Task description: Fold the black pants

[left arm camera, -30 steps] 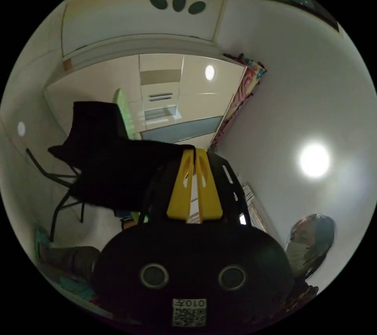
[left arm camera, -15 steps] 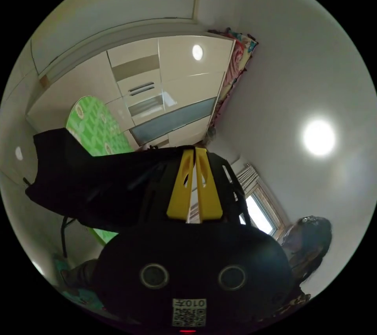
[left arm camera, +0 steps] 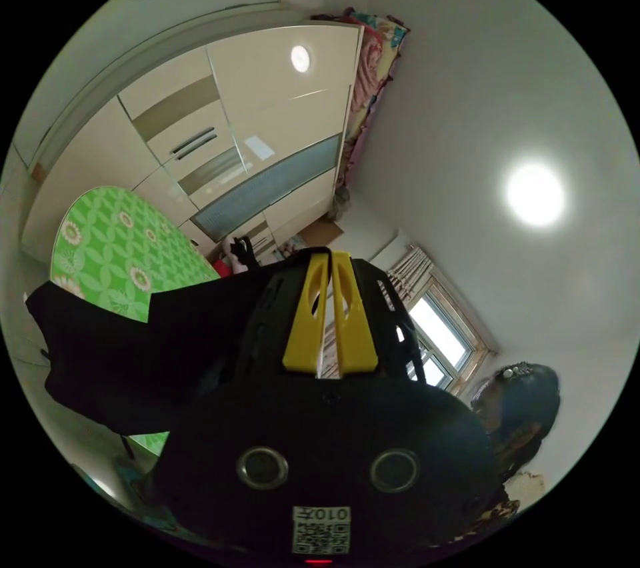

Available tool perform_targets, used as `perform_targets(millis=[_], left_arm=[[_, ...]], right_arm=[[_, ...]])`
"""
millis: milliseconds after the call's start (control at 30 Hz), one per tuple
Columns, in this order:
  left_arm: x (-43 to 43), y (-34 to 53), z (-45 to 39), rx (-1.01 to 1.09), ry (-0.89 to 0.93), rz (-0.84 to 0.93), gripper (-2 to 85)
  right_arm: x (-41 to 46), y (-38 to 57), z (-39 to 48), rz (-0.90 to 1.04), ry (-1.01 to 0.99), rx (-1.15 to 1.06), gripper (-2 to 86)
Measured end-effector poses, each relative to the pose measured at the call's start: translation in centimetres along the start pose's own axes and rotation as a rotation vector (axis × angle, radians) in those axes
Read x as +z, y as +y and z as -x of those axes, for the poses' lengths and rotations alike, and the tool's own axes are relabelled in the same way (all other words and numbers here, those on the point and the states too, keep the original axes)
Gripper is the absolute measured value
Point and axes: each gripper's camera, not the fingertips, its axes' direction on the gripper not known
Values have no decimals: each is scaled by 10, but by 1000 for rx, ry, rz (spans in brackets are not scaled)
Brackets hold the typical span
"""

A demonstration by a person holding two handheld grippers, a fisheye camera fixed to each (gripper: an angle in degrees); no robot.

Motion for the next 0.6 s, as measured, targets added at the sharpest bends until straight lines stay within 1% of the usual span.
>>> perform_targets(millis=[167, 267, 400, 433, 500, 600], left_arm=[[12, 12, 12, 28, 21, 21, -1], [10, 19, 19, 56, 13, 18, -1], [6, 25, 35, 78, -9, 22, -1], [3, 26, 44, 85, -23, 21, -1], [1, 26, 60, 85, -27, 23, -1], [2, 15, 87, 117, -38, 32, -1]], right_arm=[[-16, -24, -24, -97, -9, 50, 115], [-28, -37, -41, -141, -60, 63, 111], [-57, -55, -58, -304, -70, 73, 106], [-66, -62, -59, -352, -49, 49, 104], [-74, -77, -63, -371, 0, 57, 99], [-89, -100, -68, -453, 65, 42, 81]])
